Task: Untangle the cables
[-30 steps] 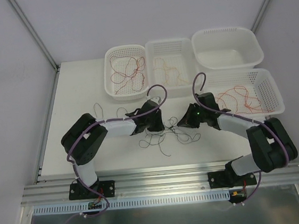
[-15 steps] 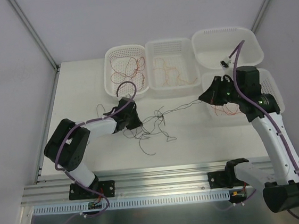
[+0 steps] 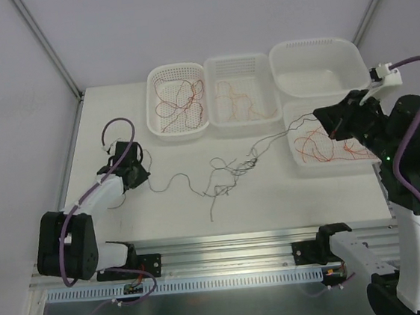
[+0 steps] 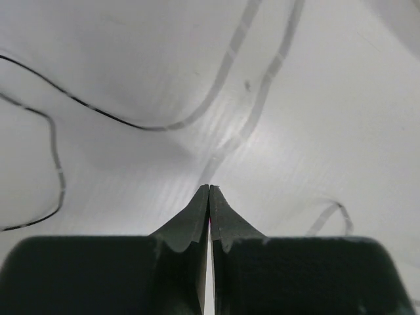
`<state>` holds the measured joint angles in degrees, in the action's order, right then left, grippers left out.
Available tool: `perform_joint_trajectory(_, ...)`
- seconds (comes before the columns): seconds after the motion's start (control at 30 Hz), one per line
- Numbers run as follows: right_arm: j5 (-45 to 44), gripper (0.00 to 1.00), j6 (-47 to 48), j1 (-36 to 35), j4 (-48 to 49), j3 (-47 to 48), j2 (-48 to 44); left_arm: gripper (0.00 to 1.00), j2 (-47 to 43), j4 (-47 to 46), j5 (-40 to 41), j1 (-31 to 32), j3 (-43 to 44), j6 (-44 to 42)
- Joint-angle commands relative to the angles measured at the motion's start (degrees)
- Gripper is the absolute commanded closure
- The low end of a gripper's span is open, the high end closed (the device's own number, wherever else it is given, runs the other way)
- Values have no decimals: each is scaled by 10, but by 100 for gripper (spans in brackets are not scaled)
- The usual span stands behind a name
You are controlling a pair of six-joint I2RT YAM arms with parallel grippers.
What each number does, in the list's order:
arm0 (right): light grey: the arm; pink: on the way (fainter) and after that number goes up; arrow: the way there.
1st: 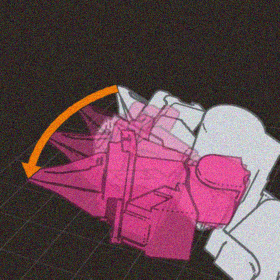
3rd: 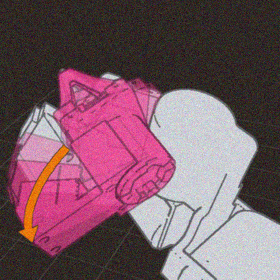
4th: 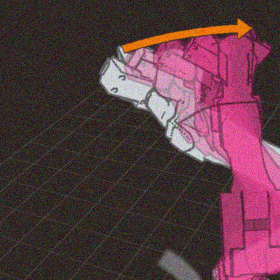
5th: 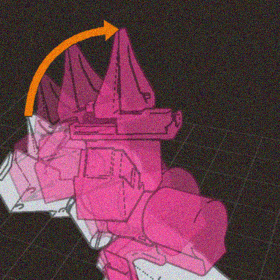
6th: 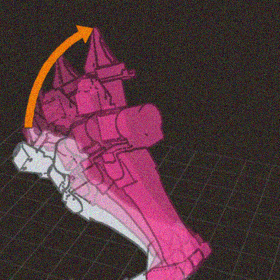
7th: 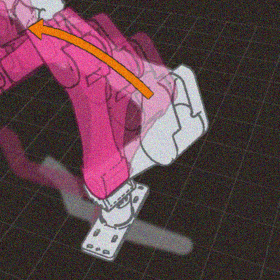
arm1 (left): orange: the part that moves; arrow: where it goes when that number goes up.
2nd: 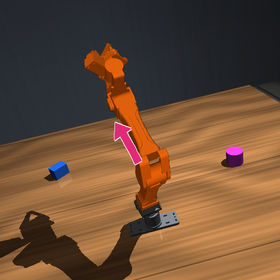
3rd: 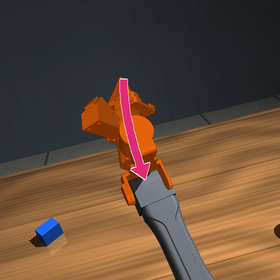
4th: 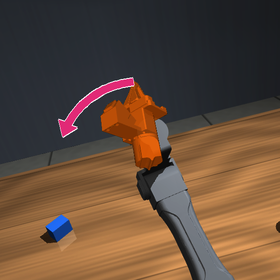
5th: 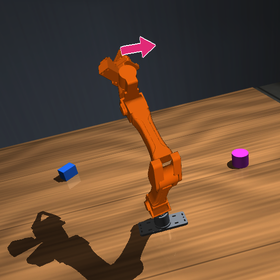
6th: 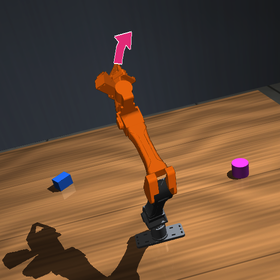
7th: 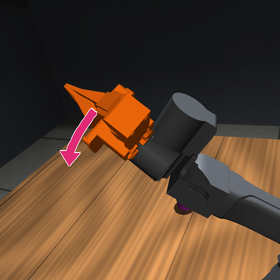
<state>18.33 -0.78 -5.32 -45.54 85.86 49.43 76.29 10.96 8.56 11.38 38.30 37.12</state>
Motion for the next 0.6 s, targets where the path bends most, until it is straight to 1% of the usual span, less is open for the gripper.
perform_joint_trajectory(0.0,-48,99,10,5,47,48,-20,100,-37,86,91,-20,23,-21)
perform_joint_trajectory(0.07,-39,99,-4,5,94,43,-34,100,-54,114,109,-47,40,-23)
perform_joint_trajectory(0.1,-23,99,-14,5,112,35,-34,100,-70,121,106,-70,44,-35)
perform_joint_trajectory(0.13,-6,99,-14,5,112,36,-29,100,-80,120,97,-76,49,-35)
perform_joint_trajectory(0.17,53,99,-28,5,107,36,-8,100,-91,121,90,-76,58,-48)
perform_joint_trajectory(0.2,82,99,-40,4,106,33,1,100,-102,120,50,-76,63,-56)
perform_joint_trajectory(0.27,137,99,-73,1,135,-18,10,100,-123,113,-4,-74,79,-75)
perform_joint_trajectory(0.3,144,99,-80,-3,149,-40,11,93,-127,109,-33,-71,83,-79)
perform_joint_trajectory(0.33,147,99,-84,-7,155,-54,15,87,-135,101,-83,-65,84,-82)
perform_joint_trajectory(0.37,152,99,-85,-25,153,-68,22,80,-140,86,-113,-45,81,-83)
perform_joint_trajectory(0.4,160,99,-78,-37,146,-68,42,69,-144,77,-130,-30,80,-83)
perform_joint_trajectory(0.43,157,99,-72,-55,129,-67,51,61,-154,71,-146,-12,78,-86)
perform_joint_trajectory(0.47,138,99,-65,-98,122,-66,59,54,-158,66,-147,22,78,-88)
perform_joint_trajectory(0.5,123,99,-57,-121,117,-66,69,48,-163,64,-146,39,78,-89)
perform_joint_trajectory(0.53,109,99,-50,-144,111,-70,87,37,-171,61,-156,50,77,-89)
perform_joint_trajectory(0.57,100,99,-49,-184,110,-74,97,33,-177,57,-168,58,72,-88)
